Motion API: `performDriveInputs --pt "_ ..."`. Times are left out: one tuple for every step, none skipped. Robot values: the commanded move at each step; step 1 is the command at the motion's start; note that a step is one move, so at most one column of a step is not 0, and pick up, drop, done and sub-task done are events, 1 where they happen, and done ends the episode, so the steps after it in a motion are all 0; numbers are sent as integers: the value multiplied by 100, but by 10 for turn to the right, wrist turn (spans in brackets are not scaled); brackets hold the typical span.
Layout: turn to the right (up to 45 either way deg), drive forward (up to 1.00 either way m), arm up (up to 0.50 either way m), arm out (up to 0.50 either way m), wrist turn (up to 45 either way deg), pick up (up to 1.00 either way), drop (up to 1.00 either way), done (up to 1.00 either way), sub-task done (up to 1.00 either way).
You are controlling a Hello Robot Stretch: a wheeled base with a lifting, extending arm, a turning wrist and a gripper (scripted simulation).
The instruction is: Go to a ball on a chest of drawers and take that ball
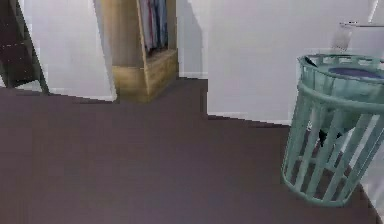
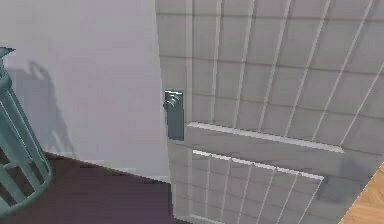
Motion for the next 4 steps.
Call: performDriveInputs --pt "60 0 0 0 0 0 0 0 0" --pt "0 50 0 0 0 0 0 0 0" --pt "-390 0 0 0 0 0 0 0 0" --pt "0 60 0 0 0 0 0 0 0"
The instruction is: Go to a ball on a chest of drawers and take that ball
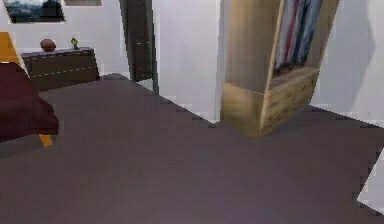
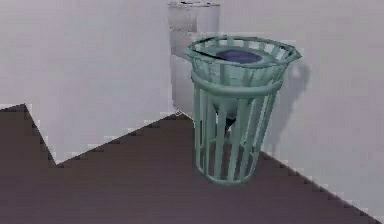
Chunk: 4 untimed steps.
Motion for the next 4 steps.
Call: performDriveInputs --pt "-210 0 0 0 0 0 0 0 0" --pt "0 100 0 0 0 0 0 0 0" --pt "0 100 0 0 0 0 0 0 0" --pt "0 45 0 0 0 0 0 0 0"
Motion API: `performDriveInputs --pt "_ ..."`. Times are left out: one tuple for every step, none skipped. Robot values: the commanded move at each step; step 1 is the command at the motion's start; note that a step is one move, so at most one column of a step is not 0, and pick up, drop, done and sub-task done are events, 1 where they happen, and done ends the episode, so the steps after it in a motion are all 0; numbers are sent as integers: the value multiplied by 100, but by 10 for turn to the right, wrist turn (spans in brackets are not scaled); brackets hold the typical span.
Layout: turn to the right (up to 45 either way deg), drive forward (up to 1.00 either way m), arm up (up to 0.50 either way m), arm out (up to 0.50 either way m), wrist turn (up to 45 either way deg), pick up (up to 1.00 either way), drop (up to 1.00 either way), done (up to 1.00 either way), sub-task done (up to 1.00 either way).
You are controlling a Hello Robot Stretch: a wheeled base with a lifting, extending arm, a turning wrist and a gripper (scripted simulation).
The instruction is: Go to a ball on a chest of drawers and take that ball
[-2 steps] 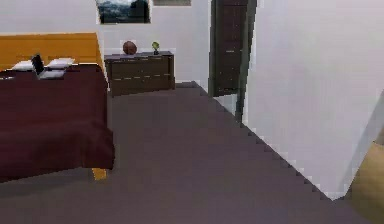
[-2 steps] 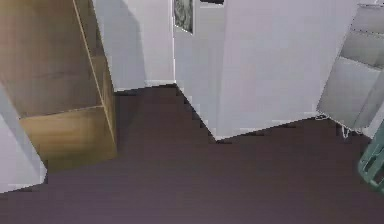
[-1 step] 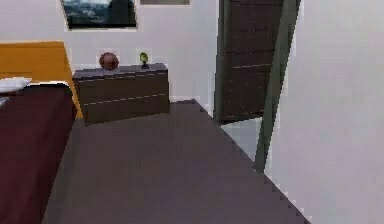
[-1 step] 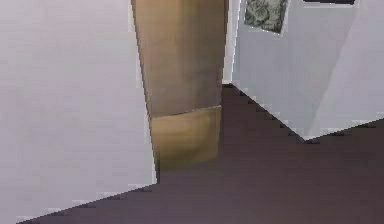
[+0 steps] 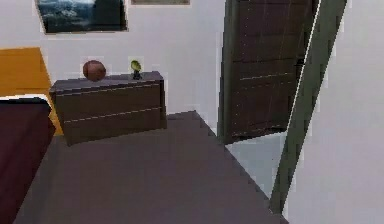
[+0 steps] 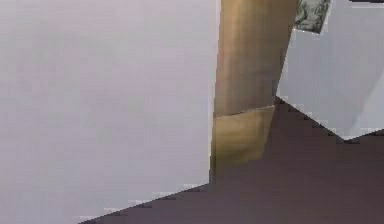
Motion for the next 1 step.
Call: performDriveInputs --pt "-240 0 0 0 0 0 0 0 0"
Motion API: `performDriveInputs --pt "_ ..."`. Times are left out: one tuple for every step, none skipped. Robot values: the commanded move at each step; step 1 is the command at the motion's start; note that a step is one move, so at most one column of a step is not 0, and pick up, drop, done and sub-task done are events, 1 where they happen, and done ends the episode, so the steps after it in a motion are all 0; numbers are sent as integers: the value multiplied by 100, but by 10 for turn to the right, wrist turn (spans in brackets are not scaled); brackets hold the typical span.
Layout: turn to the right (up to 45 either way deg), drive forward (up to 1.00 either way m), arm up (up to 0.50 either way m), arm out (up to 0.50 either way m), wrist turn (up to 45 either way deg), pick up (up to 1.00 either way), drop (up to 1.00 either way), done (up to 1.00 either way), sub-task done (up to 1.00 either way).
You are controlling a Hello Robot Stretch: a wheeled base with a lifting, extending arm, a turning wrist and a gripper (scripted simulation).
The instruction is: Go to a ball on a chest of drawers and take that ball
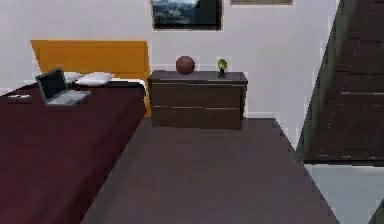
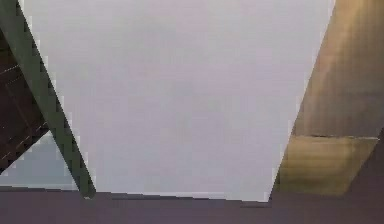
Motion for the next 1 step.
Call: performDriveInputs --pt "0 100 0 0 0 0 0 0 0"
